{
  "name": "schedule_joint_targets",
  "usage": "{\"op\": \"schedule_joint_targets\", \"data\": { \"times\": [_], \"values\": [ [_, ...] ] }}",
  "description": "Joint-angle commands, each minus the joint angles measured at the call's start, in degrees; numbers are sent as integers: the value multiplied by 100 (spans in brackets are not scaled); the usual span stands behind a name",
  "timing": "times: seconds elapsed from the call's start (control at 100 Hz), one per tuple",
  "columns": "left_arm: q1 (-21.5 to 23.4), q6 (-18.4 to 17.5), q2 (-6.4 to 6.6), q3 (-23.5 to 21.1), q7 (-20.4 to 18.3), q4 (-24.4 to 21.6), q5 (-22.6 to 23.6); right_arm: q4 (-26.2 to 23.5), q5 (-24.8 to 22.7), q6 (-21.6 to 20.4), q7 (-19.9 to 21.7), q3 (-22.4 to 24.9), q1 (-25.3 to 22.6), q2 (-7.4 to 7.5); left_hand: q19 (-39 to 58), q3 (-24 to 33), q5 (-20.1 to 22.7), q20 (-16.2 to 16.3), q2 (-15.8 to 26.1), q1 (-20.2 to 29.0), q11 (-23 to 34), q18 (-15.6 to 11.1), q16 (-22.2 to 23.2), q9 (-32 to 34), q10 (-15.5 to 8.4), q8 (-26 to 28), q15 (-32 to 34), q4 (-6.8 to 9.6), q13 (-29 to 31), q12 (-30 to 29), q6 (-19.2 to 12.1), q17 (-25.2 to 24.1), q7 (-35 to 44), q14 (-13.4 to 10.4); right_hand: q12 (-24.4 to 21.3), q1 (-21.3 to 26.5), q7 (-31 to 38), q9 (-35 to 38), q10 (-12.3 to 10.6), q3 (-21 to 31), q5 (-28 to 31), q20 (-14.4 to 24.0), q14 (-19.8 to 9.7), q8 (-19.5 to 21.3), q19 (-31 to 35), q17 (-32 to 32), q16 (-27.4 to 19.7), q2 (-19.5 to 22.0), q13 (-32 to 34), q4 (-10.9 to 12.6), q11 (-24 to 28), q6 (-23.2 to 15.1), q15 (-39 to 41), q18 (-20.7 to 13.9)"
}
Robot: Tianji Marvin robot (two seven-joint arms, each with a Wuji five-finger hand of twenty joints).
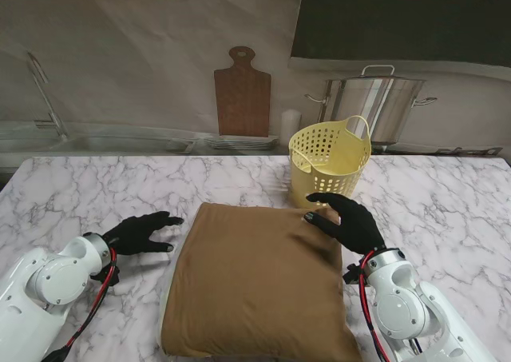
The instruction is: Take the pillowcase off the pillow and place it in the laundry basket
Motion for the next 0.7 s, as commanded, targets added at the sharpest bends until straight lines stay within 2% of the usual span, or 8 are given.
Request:
{"op": "schedule_joint_targets", "data": {
  "times": [0.0,0.29,0.69],
  "values": [
    [22,-5,-22,74,-72,25,-47,-28,17,19,6,-7,-27,-10,79,-31,-171,131,15,-8,30,26,44,121,-83,-144,24,-21,75,16,-127,-38,-99,0,-6,28,-57,-46,-23,-146,-46,-45,21,33,49,-38,112,166,66,128,43,50,59,49],
    [-67,9,-22,381,-150,65,-323,-53,25,0,-12,19,-65,-14,76,-49,-347,133,118,-278,20,33,58,146,-61,-278,21,-65,74,23,19,-56,-105,24,-4,34,-57,-46,-5,-153,-37,-46,19,33,46,-39,113,159,67,129,39,48,58,50],
    [132,-130,-85,284,75,-320,-588,-18,36,-33,-8,23,-57,-13,219,-55,-494,195,569,-400,33,10,101,189,-47,-367,53,-98,101,52,126,-51,-100,32,-4,40,-56,-42,-18,-155,-34,-48,17,34,38,-45,113,157,66,131,37,50,57,53]
  ]
}}
